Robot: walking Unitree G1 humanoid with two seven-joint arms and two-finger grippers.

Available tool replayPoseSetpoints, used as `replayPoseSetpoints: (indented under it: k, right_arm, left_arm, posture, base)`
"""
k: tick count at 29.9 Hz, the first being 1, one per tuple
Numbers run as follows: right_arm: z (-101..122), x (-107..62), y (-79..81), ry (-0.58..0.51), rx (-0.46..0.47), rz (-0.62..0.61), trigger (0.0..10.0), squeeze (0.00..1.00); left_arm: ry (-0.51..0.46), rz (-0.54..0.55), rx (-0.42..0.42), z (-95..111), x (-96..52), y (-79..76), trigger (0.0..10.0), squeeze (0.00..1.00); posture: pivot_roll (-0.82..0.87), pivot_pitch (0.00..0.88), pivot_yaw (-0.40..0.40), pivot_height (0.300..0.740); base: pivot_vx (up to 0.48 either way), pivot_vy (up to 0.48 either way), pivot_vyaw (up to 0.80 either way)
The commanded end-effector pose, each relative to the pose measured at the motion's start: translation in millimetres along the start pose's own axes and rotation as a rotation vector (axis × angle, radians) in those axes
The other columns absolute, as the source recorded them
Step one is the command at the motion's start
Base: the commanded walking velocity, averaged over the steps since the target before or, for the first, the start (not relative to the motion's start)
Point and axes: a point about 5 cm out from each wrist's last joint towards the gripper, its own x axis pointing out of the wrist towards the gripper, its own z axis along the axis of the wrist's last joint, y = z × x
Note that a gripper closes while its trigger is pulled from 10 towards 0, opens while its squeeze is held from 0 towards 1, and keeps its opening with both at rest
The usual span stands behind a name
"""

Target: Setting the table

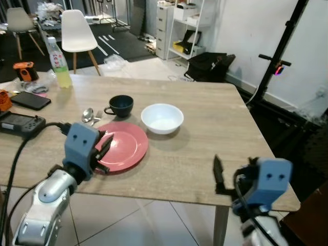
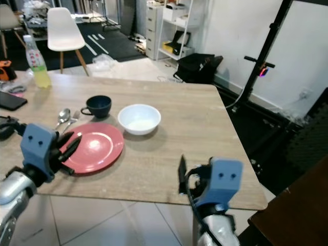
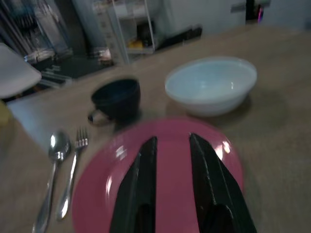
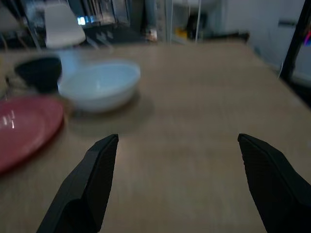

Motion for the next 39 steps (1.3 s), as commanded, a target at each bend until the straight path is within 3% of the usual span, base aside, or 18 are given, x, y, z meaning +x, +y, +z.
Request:
replayPoseSetpoints:
  k: [1, 7, 11, 20, 31, 39]
  right_arm:
    - [-13.0, -7.7, -5.2, 0.061, -0.028, -0.006, 10.0, 0.0]
    - [-13.5, -5.9, -8.7, 0.075, -0.043, 0.005, 10.0, 0.0]
    - [-4.0, 4.0, -10.1, 0.038, -0.051, 0.016, 10.0, 0.0]
    - [-1.9, 4.7, -4.4, 0.024, -0.022, 0.043, 10.0, 0.0]
    - [-2.5, 4.8, -5.7, 0.027, 0.026, 0.029, 10.0, 0.0]
    - [-4.6, 4.7, -3.7, 0.034, 0.021, 0.036, 10.0, 0.0]
  left_arm:
    - [0.041, 0.014, 0.004, -6.5, -10.4, 1.1, 10.0, 0.0]
    - [0.071, 0.037, 0.015, -7.2, -13.9, 9.0, 10.0, 0.0]
    - [0.071, 0.024, 0.026, -2.4, -10.5, 11.4, 10.0, 0.0]
    - [0.079, 0.016, 0.003, -2.8, -10.0, -3.8, 10.0, 0.0]
    - [0.059, 0.011, -0.019, 0.3, -7.3, -9.7, 10.0, 0.0]
    - [0.05, 0.022, -0.025, 1.1, -6.4, -12.6, 10.0, 0.0]
  posture:
    - [0.04, 0.044, 0.012, 0.74]
    - [0.04, 0.045, 0.009, 0.74]
    - [0.04, 0.045, 0.005, 0.74]
    - [0.04, 0.045, 0.004, 0.74]
    - [0.04, 0.045, 0.004, 0.74]
    - [0.05, 0.047, 0.007, 0.74]
  base:
    - [0.0, 0.0, 0.0]
    - [0.0, 0.0, 0.0]
    - [0.0, 0.0, 0.0]
    - [0.0, 0.0, 0.0]
    - [0.0, 0.0, 0.0]
    - [0.375, 0.0, 0.0]
